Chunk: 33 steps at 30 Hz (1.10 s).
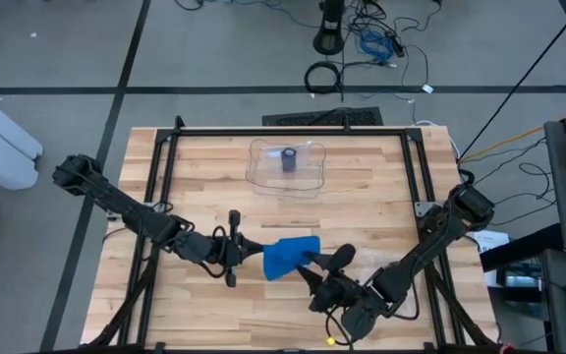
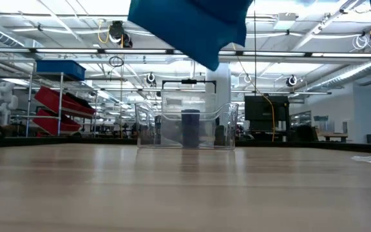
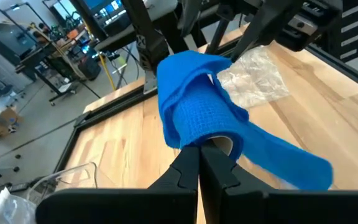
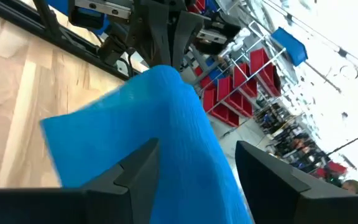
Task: Roll bandage
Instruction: Roll the blue bandage
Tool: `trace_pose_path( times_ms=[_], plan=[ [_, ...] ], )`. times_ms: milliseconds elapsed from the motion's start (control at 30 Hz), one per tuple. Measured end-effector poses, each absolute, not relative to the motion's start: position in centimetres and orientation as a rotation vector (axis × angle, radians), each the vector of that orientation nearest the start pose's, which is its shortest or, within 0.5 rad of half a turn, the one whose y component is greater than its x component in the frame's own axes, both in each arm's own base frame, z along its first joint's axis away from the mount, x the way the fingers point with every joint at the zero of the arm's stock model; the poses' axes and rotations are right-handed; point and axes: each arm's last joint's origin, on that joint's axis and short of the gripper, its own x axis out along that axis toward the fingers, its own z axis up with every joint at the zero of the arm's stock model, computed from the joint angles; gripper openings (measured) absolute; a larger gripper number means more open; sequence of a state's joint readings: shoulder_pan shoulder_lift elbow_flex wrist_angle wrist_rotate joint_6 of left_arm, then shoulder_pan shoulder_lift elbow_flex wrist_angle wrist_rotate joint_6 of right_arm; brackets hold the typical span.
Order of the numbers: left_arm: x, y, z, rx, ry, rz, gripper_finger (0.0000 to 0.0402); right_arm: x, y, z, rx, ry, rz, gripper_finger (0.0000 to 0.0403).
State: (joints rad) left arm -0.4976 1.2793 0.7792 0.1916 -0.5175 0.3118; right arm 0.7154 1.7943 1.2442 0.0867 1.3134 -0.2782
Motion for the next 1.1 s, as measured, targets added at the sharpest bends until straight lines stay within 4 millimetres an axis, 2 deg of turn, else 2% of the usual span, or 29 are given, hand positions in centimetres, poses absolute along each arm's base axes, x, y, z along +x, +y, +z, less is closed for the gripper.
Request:
trace_pose_path(
  times_ms=[433,600,733,800,900,1100],
  plan=[
    [25.0,-12.0,26.3,0.438,0.270,-0.040,0.0000,32.3,21.9,25.0,-0.672,0.354,-0.482,0.0145],
    [25.0,-12.0,26.3,0.437,0.270,-0.041,0.0000,32.5,21.5,25.0,-0.652,0.354,-0.496,0.0092],
    [25.0,-12.0,26.3,0.427,0.271,-0.040,0.0000,32.5,21.6,25.0,-0.651,0.353,-0.495,0.0025],
    [25.0,-11.9,26.3,0.410,0.271,-0.031,0.0000,32.3,21.9,25.1,-0.653,0.347,-0.495,0.0007],
    [25.2,-11.5,26.3,0.374,0.275,0.000,0.0000,31.9,22.4,25.4,-0.644,0.323,-0.534,0.0003],
    [25.5,-10.7,26.3,0.331,0.280,0.049,0.0000,30.5,24.5,25.6,-0.630,0.285,-0.454,0.0001]
  ],
)
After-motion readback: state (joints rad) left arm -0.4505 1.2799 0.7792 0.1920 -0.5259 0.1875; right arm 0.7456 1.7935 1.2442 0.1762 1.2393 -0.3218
